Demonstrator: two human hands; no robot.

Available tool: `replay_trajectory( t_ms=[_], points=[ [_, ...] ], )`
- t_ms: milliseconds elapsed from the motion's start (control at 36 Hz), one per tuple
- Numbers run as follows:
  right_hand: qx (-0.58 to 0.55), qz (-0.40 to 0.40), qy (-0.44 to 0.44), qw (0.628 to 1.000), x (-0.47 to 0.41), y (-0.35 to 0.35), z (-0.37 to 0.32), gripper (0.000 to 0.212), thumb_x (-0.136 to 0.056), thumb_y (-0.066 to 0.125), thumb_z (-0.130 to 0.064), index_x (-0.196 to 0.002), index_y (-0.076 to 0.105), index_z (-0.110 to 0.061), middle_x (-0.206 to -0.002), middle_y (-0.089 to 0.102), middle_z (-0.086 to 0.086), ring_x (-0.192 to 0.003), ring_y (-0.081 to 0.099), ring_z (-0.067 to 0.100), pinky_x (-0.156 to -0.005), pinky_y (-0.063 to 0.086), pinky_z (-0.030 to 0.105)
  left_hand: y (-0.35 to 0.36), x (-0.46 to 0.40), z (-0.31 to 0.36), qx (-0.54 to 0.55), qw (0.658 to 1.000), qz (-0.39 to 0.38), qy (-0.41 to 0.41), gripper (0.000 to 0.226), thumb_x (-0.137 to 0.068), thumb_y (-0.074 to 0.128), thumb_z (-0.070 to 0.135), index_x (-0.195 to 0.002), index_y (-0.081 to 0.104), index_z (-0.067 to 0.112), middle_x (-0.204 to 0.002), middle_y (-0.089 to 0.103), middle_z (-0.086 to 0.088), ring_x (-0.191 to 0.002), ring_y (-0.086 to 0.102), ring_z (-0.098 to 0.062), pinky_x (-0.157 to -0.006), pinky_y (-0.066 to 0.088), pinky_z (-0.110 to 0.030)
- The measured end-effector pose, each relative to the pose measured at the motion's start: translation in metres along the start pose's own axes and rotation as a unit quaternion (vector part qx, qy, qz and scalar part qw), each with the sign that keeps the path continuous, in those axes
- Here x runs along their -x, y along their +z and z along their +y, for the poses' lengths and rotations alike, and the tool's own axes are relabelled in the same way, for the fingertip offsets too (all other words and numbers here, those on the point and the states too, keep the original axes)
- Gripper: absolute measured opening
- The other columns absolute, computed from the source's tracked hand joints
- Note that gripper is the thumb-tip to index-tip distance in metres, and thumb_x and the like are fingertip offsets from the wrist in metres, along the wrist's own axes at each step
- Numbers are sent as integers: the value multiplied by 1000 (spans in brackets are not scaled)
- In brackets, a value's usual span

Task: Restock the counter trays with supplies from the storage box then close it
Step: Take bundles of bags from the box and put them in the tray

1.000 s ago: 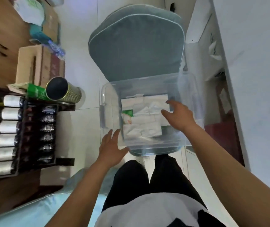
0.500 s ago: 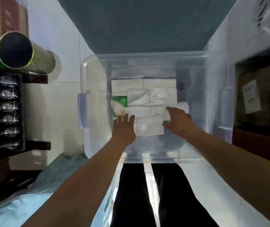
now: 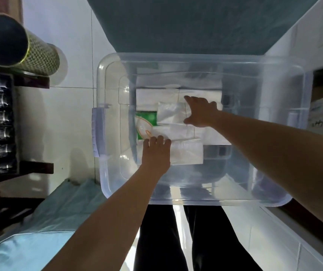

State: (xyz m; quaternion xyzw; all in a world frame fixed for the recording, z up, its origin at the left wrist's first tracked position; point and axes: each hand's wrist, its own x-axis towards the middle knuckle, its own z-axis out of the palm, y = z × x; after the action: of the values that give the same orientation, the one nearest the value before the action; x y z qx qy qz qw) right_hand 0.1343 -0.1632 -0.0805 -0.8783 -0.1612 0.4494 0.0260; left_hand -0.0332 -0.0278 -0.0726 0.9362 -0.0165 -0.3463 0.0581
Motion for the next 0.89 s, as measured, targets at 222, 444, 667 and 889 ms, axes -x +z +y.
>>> replay_trajectory(
  t_ms=[222,444,667,889],
  points=[
    [56,32,44,997,-25,6,-5,60,-78,70,-25,-132,45,-20,-123,57,7,-115,53,33,-101,29,49,5,-3,0,-4,1000,4,-7,55,-90,49,16,-144,37,18,-144,42,-8,-130,41,-32,-113,24,-45],
    [-19,129,66,989,8,-1,15,23,-88,57,-14,-110,65,-15,-118,59,8,-109,60,34,-95,41,41,-5,-9,2,-17,1000,-25,-2,56,-87,54,14,-141,43,21,-137,44,-10,-128,40,-35,-111,27,-49],
    [-249,242,128,929,117,-13,51,23,-91,58,-17,-110,70,-11,-109,70,17,-101,63,38,-80,45,33,-22,-18,14,-32,998,-23,52,34,-85,51,4,-117,54,15,-104,65,-6,-97,58,-28,-80,40,-38],
    [-681,280,186,650,221,-15,57,17,-76,78,1,-84,71,-13,-83,74,14,-76,72,23,-68,60,33,-42,-38,20,16,987,-138,86,42,-86,49,1,-118,62,25,-115,64,-3,-100,60,-25,-71,40,-31]
  ],
)
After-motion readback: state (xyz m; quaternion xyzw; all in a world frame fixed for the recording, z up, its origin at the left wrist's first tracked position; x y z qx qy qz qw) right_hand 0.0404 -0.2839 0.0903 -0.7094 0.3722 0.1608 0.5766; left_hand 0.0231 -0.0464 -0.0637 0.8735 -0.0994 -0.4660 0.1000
